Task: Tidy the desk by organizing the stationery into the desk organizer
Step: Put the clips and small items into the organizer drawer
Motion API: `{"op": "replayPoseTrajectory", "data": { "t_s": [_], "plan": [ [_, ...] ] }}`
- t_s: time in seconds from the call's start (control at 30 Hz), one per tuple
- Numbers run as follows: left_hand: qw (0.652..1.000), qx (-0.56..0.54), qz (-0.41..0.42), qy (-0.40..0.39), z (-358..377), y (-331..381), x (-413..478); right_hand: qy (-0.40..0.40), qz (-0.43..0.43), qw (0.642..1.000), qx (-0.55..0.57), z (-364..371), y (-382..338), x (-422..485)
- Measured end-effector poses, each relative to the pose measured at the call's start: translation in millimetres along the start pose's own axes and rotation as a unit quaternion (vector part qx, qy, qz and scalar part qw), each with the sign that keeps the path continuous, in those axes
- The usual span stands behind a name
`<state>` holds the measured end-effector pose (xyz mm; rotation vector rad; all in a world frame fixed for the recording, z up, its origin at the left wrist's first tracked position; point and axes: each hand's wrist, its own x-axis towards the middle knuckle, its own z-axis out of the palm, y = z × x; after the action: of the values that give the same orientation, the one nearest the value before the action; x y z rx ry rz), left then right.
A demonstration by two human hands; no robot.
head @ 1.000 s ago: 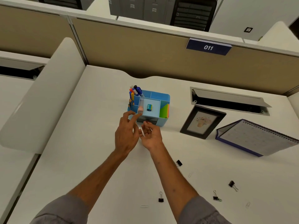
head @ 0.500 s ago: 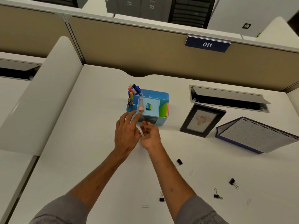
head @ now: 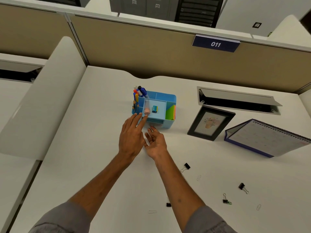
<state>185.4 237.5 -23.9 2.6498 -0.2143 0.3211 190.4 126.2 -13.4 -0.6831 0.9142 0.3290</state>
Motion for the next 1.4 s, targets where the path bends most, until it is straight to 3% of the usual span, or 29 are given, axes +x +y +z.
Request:
{"op": "replayPoseTrajectory", "data": {
  "t_s": [0.33, 0.73, 1.4],
  "plan": [
    [1.000, -0.013, -0.016, -0.014, -7.9, 11.9, -6.5, 0.025, -0.012, 0.997, -0.067, -19.9, 2.0, -6.1],
    [0.998, -0.006, -0.040, -0.049, -13.3, 19.8, -8.0, 0.044, -0.100, 0.983, -0.147, -17.5, -21.2, -7.6],
    [0.994, -0.023, -0.065, -0.087, -13.8, 23.7, -7.7, 0.011, -0.057, 0.983, -0.172, -44.8, -17.0, -12.0]
  ]
}}
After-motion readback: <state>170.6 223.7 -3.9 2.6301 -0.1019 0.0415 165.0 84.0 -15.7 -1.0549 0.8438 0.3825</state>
